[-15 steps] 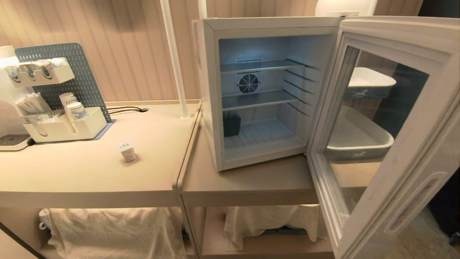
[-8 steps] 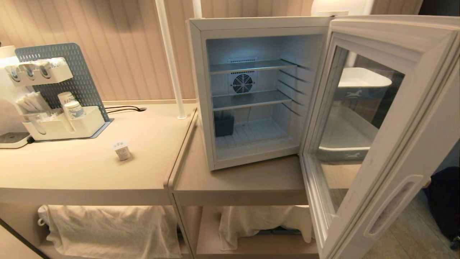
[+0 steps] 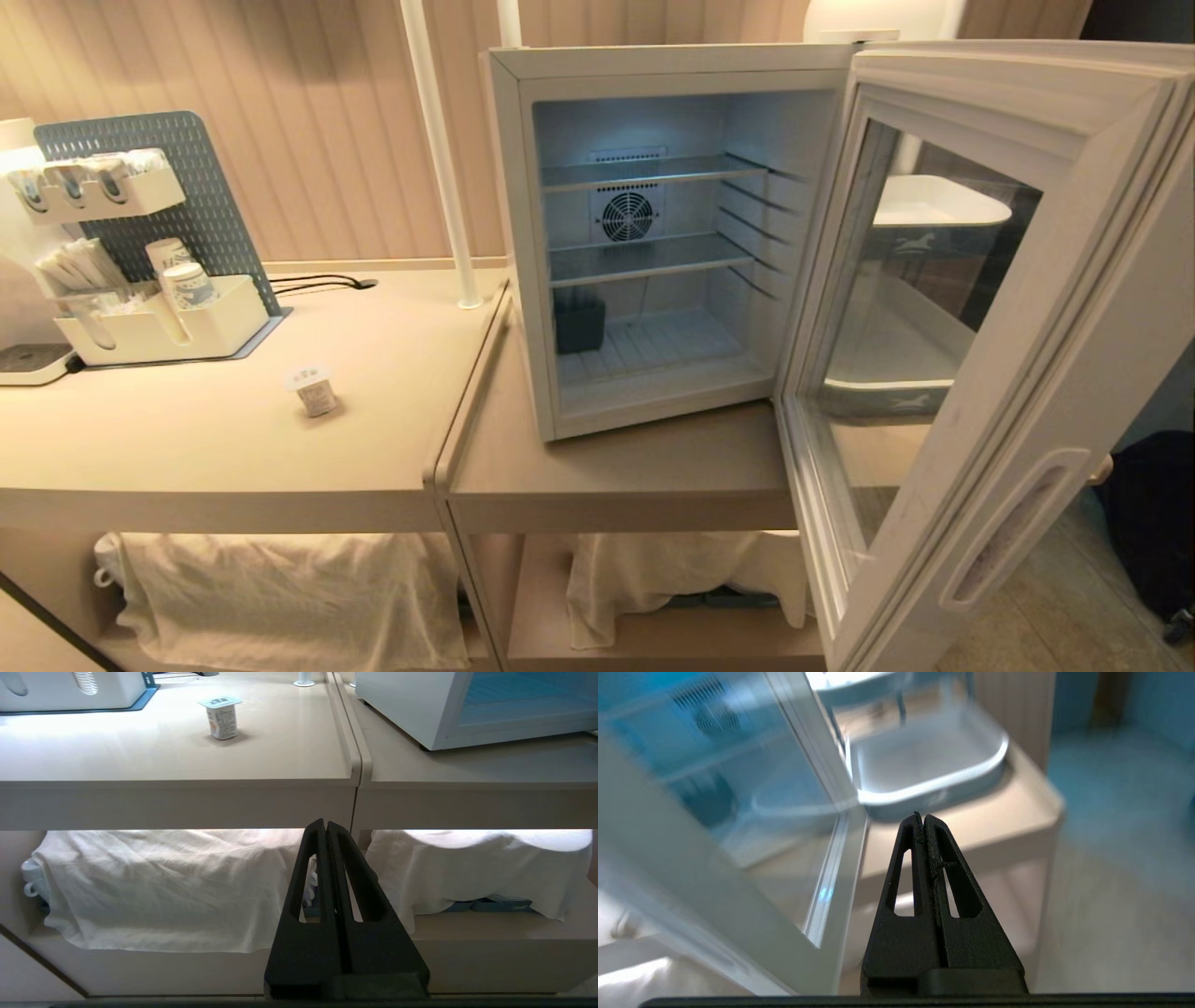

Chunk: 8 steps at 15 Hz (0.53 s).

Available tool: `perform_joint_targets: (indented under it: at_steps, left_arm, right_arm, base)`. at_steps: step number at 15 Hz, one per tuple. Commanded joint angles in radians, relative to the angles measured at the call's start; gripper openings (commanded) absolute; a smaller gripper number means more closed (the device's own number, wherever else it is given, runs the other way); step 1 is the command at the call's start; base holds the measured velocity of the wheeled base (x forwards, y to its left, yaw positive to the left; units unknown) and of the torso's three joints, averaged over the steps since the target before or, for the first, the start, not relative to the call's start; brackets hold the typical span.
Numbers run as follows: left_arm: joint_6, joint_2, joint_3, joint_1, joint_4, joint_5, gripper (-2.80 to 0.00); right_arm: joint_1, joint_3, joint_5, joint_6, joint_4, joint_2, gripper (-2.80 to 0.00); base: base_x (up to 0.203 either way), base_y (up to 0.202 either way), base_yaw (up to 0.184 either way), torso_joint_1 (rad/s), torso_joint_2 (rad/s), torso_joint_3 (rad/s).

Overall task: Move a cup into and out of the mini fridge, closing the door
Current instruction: Close the freezer door

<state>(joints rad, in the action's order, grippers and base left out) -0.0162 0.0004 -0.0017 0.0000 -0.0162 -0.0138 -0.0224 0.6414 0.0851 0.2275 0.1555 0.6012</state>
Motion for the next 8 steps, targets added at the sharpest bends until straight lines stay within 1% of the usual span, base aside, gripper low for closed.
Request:
perform_joint_targets:
  at_steps: [1, 2, 3, 4, 5, 6, 7, 8]
  left_arm:
    - [-0.001, 0.0, 0.0, 0.0, -0.001, 0.0, -2.8]
    - [-0.001, 0.001, 0.0, -0.001, 0.0, 0.0, -2.8]
    - [-0.001, 0.001, 0.0, 0.0, -0.001, 0.0, -2.8]
    - [-0.001, 0.0, 0.0, 0.0, -0.001, 0.0, -2.8]
    - [-0.001, 0.001, 0.0, 0.0, -0.001, 0.0, -2.8]
    - [-0.001, 0.001, 0.0, 0.0, -0.001, 0.0, -2.8]
    - [-0.001, 0.0, 0.0, 0.0, -0.001, 0.0, -2.8]
    - [-0.001, 0.001, 0.0, 0.0, -0.001, 0.0, -2.8]
  right_arm:
    - [-0.111, 0.105, -0.285, -0.032, 0.009, 0.418, -2.8]
    - [-0.191, 0.108, -0.544, -0.105, 0.003, 0.475, -2.8]
    - [-0.271, 0.109, -0.879, -0.208, -0.003, 0.522, -2.8]
    - [-0.324, 0.115, -1.152, -0.315, -0.01, 0.591, -2.8]
    - [-0.35, 0.127, -1.331, -0.4, -0.017, 0.68, -2.8]
    - [-0.36, 0.143, -1.441, -0.475, -0.024, 0.761, -2.8]
    - [-0.347, 0.157, -1.47, -0.556, -0.032, 0.825, -2.8]
    - [-0.302, 0.163, -1.467, -0.622, -0.039, 0.86, -2.8]
  base:
    - [0.0, 0.0, 0.0, 0.0, 0.0, 0.0]
    - [0.0, 0.0, 0.0, 0.0, 0.0, 0.0]
    - [0.0, 0.0, 0.0, 0.0, 0.0, 0.0]
    - [0.0, 0.0, 0.0, 0.0, 0.0, 0.0]
    - [0.0, 0.0, 0.0, 0.0, 0.0, 0.0]
    - [0.0, 0.0, 0.0, 0.0, 0.0, 0.0]
    - [0.0, 0.0, 0.0, 0.0, 0.0, 0.0]
    - [0.0, 0.0, 0.0, 0.0, 0.0, 0.0]
